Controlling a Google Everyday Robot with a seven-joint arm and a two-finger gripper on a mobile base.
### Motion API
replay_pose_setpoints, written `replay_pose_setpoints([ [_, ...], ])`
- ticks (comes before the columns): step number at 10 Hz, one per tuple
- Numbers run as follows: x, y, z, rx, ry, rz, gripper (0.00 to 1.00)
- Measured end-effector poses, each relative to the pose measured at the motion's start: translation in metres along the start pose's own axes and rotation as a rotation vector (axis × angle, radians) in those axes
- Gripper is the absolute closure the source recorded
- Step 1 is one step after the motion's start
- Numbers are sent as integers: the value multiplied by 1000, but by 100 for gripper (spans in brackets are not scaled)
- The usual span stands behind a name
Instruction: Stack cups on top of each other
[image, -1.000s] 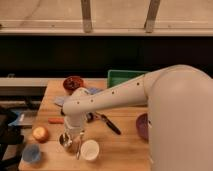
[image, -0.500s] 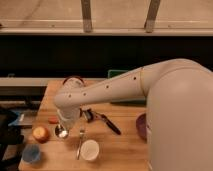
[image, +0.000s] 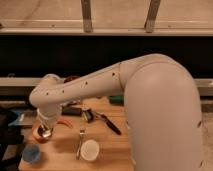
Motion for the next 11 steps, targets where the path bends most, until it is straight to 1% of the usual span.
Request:
replay_pose_setpoints([
  [2, -10, 36, 0, -2, 1, -87, 100],
  [3, -13, 47, -1, -1, 0, -116, 100],
  [5, -13, 54, -5, 7, 0, -136, 100],
  [7, -13, 63, -4, 0, 8, -150, 100],
  [10, -8, 71, 2, -24, 37, -156, 100],
  [11, -5, 74, 8, -43, 53, -158, 99],
])
